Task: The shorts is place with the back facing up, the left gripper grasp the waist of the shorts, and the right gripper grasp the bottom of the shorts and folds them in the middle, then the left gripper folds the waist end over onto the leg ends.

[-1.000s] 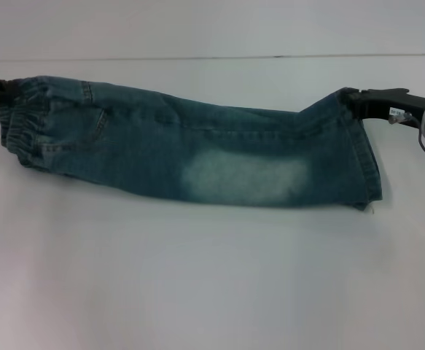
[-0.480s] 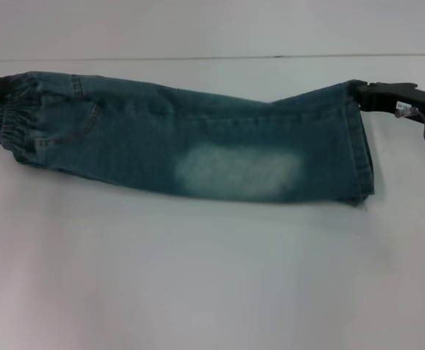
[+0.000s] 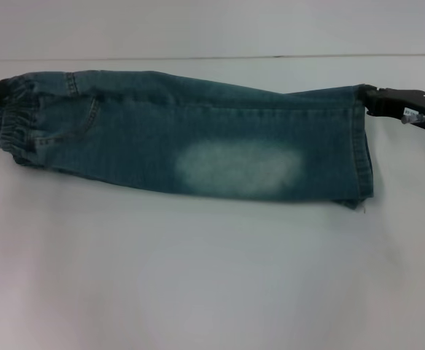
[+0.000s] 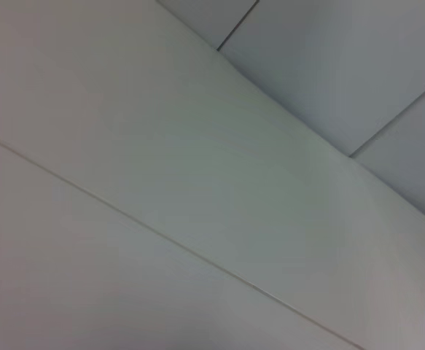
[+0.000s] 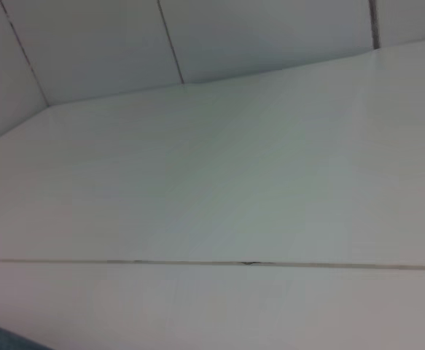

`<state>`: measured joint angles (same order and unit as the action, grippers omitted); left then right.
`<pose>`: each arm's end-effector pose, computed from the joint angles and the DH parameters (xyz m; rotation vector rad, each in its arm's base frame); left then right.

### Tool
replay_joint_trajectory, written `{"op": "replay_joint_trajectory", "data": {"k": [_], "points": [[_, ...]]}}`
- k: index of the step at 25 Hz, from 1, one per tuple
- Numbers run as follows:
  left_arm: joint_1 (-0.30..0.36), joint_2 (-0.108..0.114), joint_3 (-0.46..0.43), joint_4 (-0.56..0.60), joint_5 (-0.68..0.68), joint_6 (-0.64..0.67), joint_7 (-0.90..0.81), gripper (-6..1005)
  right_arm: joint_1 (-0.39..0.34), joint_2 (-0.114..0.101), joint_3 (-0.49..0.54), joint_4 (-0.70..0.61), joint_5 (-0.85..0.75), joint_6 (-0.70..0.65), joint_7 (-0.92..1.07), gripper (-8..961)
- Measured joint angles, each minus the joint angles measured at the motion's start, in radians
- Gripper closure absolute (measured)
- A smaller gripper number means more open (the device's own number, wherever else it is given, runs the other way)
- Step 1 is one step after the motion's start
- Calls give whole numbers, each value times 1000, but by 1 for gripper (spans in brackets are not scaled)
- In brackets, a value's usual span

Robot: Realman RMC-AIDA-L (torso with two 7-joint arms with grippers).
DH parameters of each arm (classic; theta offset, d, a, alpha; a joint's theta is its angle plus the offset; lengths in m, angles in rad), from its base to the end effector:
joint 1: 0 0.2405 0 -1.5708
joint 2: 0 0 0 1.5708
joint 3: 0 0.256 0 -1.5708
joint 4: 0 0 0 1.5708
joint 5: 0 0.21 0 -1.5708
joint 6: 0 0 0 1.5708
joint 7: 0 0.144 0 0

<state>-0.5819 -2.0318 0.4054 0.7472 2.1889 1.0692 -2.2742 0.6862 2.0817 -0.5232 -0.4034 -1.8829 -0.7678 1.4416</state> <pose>-0.3319 0.3958 0.0890 -1.7004 -1.5812 -0.7340 0.3064 0.4187 -0.0014 -1.9918 1.0391 0.5092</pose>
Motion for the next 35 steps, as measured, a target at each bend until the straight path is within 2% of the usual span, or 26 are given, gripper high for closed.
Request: {"op": "replay_joint_trajectory", "data": {"k": [9, 18, 21, 25, 31, 35], "points": [[-12, -9, 1, -26, -18, -30, 57, 801, 10, 3, -3, 6, 1, 0, -28, 901], [-21, -38, 3, -39, -65, -71, 198, 795, 24, 5, -14, 20, -2, 7, -28, 896], [-23, -51, 21, -40, -66, -126, 213, 793, 25, 5, -21, 29, 1, 21, -22, 895], [-24, -56, 49, -59, -66, -209, 217, 790, 26, 4, -31, 39, 2, 25, -27, 893], [-11, -62, 52, -60, -66, -261, 218, 561, 17, 4, -24, 43, 20, 28, -29, 749], [4, -59, 48, -37, -69, -228, 218, 398, -2, 0, -23, 35, 63, 5, -29, 563]]}}
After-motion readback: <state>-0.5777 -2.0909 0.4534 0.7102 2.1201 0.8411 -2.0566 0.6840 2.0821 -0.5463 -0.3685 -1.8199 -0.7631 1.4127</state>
